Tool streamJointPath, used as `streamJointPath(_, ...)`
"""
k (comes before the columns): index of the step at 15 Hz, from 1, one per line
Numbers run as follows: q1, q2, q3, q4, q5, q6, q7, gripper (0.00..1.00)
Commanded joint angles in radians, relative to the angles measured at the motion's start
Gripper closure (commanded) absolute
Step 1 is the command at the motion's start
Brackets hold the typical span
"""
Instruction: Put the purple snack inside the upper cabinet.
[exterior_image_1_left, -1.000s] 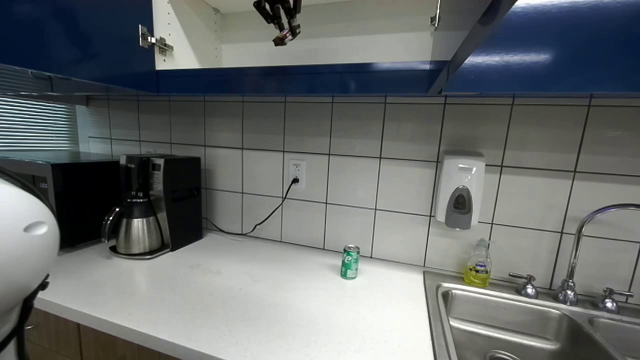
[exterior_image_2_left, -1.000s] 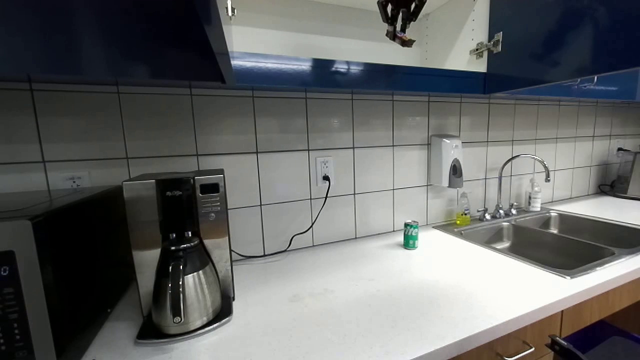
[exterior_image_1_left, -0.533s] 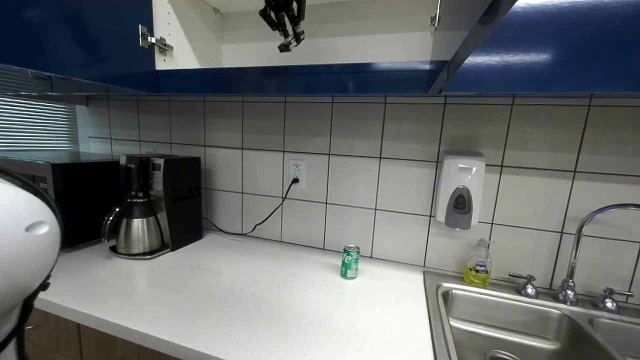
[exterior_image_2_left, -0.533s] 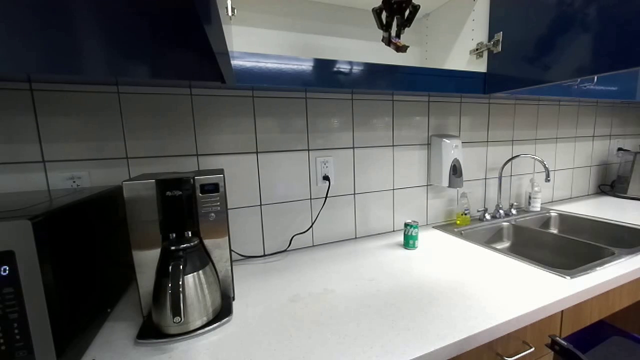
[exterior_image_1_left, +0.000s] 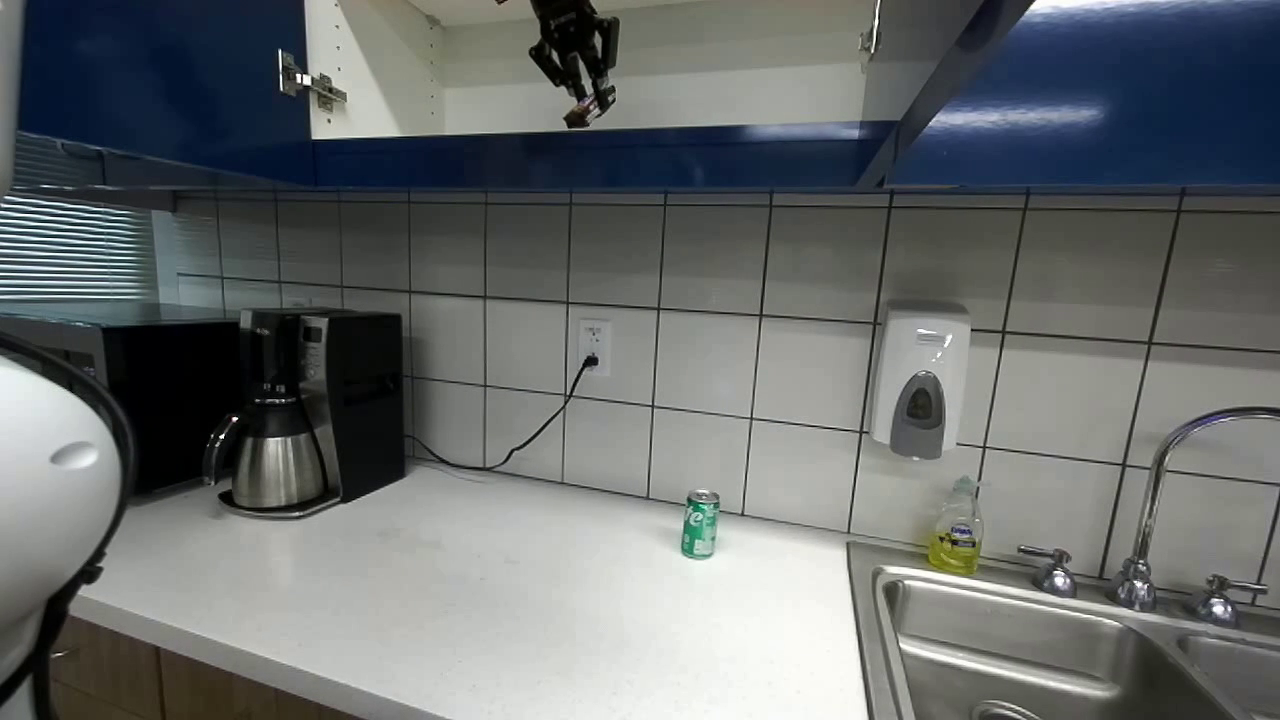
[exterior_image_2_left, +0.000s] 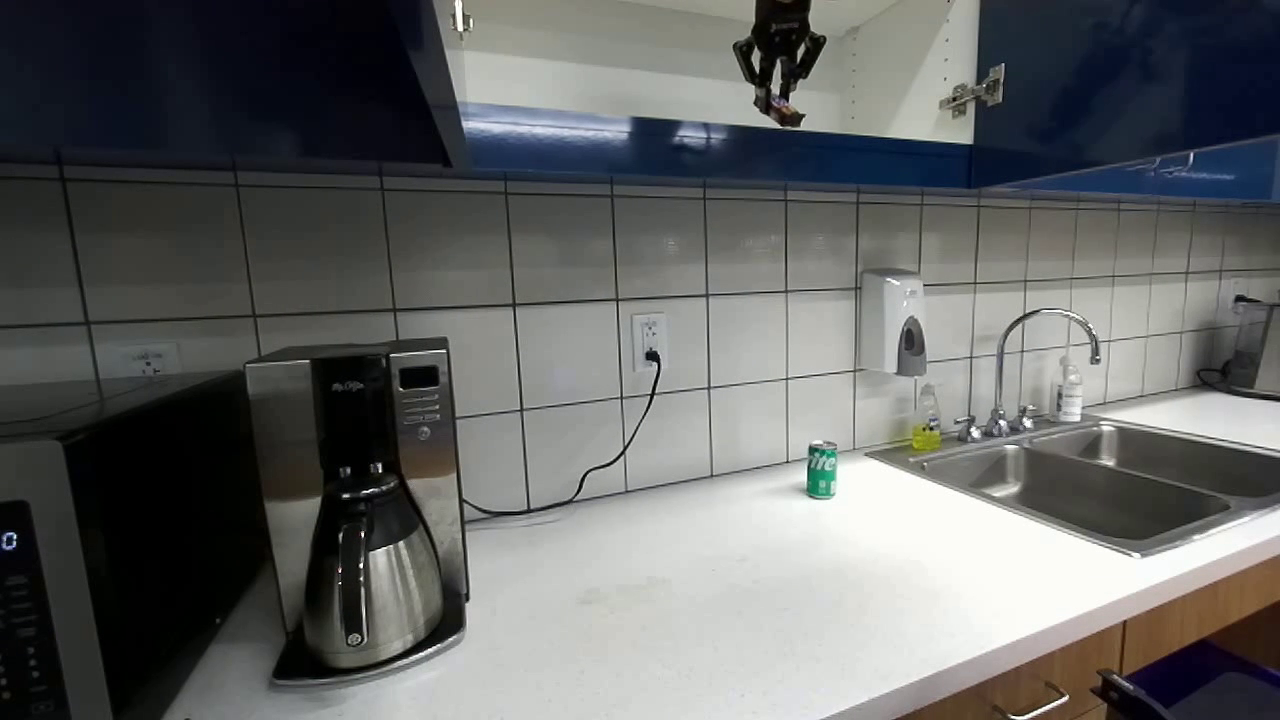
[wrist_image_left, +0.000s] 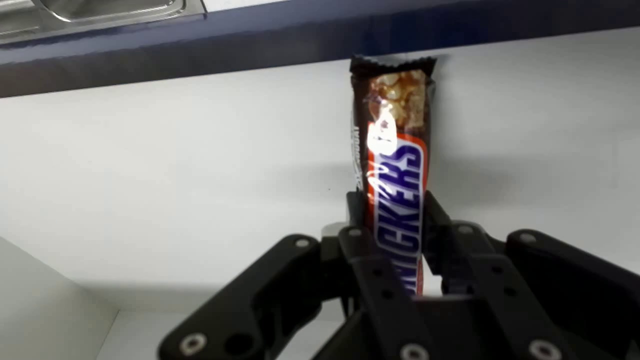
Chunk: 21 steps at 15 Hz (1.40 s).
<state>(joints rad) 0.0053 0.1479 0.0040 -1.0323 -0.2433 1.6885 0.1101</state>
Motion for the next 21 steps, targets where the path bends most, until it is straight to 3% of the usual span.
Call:
streamJointPath(1,0.006,0.055,-0.004,0.079,-0.02,-0.019,0.032,0.93)
streamJointPath(10,0.005,0.137,-0.014,0.176,-0.018,-0.033,0.054,0.93)
streamJointPath(11,0.006,0.145,-0.016,0.185,-0.02,-0.036,0.062,0.59)
streamJointPath(12,0.006,0.152,-0.018,0.192,-0.02,-0.037,0.068,0.45)
streamJointPath(18,0.0,0.161,-0.035,0.191,-0.011,-0.035,0.091,0.02)
streamJointPath(21,-0.009,0.133,-0.039,0.157,0.002,-0.023,0.082,0.0)
